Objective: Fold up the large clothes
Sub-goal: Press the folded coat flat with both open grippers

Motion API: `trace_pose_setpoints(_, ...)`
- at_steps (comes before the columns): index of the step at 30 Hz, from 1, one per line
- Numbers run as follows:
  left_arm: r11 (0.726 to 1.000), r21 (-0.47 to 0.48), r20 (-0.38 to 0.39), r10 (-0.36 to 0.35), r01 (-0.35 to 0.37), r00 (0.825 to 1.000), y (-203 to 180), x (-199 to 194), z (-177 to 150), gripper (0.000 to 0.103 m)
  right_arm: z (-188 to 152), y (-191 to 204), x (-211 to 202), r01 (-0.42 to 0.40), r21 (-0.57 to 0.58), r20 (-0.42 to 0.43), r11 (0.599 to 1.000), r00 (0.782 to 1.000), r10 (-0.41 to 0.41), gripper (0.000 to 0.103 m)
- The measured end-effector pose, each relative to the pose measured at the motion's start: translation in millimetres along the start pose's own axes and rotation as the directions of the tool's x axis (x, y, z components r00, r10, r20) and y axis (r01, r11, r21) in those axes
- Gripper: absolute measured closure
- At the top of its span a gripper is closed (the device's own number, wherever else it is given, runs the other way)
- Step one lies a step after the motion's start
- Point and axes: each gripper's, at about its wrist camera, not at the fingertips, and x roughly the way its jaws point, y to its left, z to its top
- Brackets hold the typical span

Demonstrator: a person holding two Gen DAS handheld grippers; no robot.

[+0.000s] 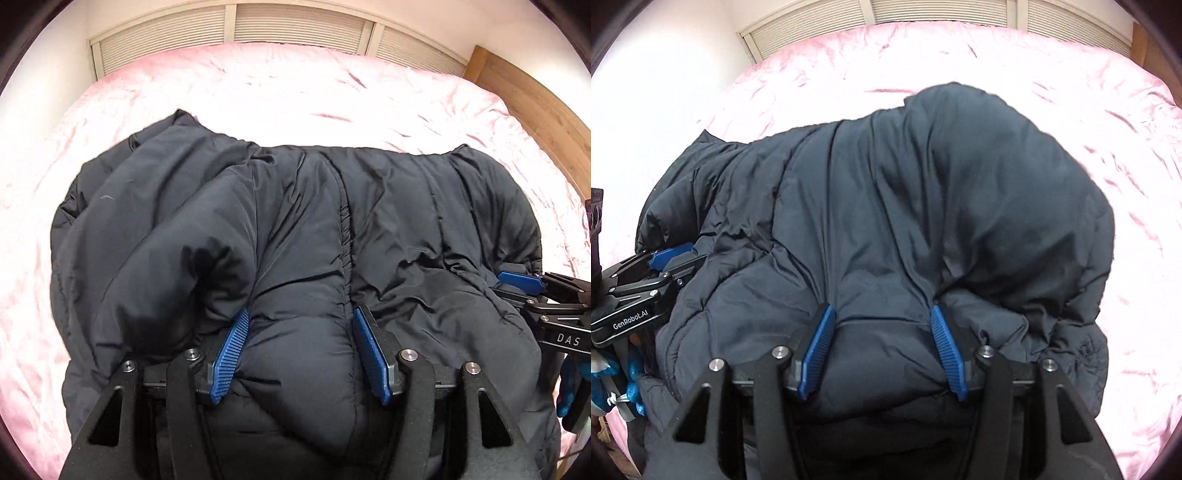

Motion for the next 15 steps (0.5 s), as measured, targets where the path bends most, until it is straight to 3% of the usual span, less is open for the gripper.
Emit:
trace_pose_setpoints(5, 1.0, 0.004, 0.073, -0.014, 0.014, 0.997, 0.3, -38.0, 20.8, 0.045, 14.5, 14.0, -32.5, -0.011, -0.037, 0.061, 0.999, 0.998, 0.013, 0.048)
trace_pose_setpoints(8, 1.0, 0.014, 0.109, 0.013, -0.015, 0.994, 1.4, -47.7, 34.5, 0.043, 23.2, 26.9, -44.9, -0.045, -0.054, 0.097, 0.998, 0.994, 0.05, 0.046)
trace_pose_setpoints(12, 0.999, -0.021, 0.079, 0.051, -0.049, 0.996, 16.4, -31.7, 35.0, 0.042, 22.9, 54.1, -40.0, -0.075, -0.101, 0.074, 0.992, 0.994, 0.083, 0.045)
trace_pose_setpoints(15, 0.996, -0.034, 0.028, 0.083, -0.082, 0.996, 27.9, -10.2, 16.2, 0.042, 4.0, 62.9, -26.7, -0.066, -0.125, 0.038, 0.99, 0.997, 0.071, 0.045)
